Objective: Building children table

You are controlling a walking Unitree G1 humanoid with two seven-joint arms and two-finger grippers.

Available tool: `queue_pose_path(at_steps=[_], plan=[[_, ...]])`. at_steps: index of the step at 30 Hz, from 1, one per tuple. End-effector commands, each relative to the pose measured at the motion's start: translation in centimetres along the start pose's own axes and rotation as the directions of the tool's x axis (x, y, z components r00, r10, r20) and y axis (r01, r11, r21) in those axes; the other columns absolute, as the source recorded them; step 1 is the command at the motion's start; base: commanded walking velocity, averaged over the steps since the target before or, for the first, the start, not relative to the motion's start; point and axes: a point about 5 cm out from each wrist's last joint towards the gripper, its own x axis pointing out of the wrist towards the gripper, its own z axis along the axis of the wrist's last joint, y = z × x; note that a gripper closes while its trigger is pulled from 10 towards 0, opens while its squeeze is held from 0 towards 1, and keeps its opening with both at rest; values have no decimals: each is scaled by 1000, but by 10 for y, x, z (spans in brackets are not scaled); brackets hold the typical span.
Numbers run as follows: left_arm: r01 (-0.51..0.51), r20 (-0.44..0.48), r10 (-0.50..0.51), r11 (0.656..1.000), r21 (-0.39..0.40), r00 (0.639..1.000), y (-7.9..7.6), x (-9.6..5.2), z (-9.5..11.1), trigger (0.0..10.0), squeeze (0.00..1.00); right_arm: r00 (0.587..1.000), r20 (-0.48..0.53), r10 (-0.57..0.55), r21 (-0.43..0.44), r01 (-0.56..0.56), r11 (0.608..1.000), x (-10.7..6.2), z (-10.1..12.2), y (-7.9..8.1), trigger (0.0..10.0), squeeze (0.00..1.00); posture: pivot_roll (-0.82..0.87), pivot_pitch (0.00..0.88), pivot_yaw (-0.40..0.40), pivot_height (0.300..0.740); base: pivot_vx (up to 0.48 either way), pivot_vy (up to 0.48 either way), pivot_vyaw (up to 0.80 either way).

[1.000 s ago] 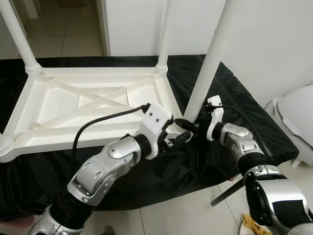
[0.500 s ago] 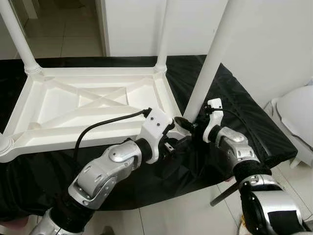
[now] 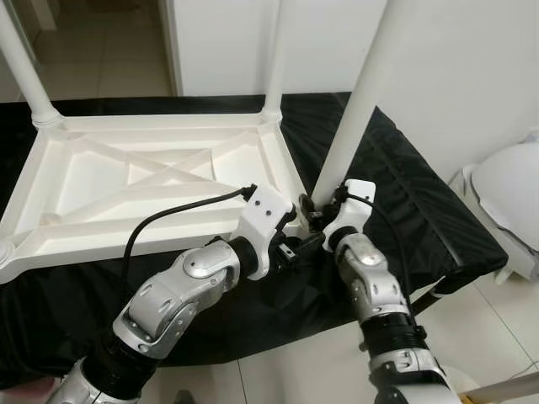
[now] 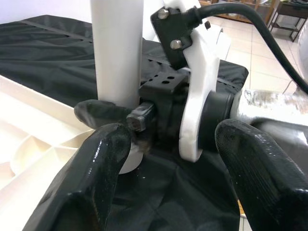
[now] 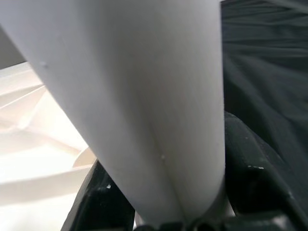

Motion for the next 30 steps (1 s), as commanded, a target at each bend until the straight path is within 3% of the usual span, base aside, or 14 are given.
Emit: queue_pose_path(at_steps=[1,6,7,8,9,12,13,20,25,26,29,30], plan=[[119,7,-119,993,12,993,-7,-1,4,10000,0,998,-52,-19,51,22,998,-3,-10,10,0,0,-30,36,-71,740,0,0,0],[117,5,-117,993,16,993,-5,-1,4,10000,0,996,-80,28,97,-20,995,-8,-9,25,0,0,-30,37,-70,740,0,0,0],[115,3,-115,993,16,993,-5,-1,4,10000,0,996,-84,42,96,-34,995,-9,-8,26,5294,0,-26,40,-70,740,0,0,0],[115,3,-115,993,16,993,-5,-1,4,10000,0,996,-84,42,96,-34,995,-9,-8,26,5294,0,-26,40,-70,740,0,0,0],[113,2,-113,993,16,994,-5,-2,4,10000,0,996,-81,41,85,-34,996,-11,-8,26,10000,0,-25,38,-71,740,0,0,0],[109,2,-109,994,14,994,-4,-2,3,10000,0,997,-68,21,53,-17,998,-12,-6,22,10000,0,-25,38,-71,740,0,0,0],[107,0,-107,994,13,994,-4,-2,3,10000,0,998,-53,37,54,-34,998,-13,-4,18,10000,1000,-26,42,-73,740,0,0,0],[108,1,-108,994,10,994,-4,-3,2,10000,0,995,-24,102,73,-100,992,-14,4,5,10000,1000,-30,40,-72,740,0,0,0],[113,-2,-113,994,11,994,-4,-3,2,10000,0,979,-12,203,16,-203,979,-13,9,-13,10000,1000,-30,38,-70,740,0,0,0],[115,-5,-115,993,13,993,-4,-4,1,10000,0,965,-12,263,-6,-263,965,-13,12,-20,10000,0,-26,37,-67,740,0,0,0],[118,-11,-118,993,12,993,-4,-4,0,10000,0,913,-19,407,-65,-408,911,-12,21,-34,10000,0,-26,38,-67,740,0,0,0],[118,-11,-118,993,12,993,-4,-4,0,10000,0,913,-19,407,-65,-408,911,-12,21,-34,10000,0,-26,38,-67,740,0,0,0]])
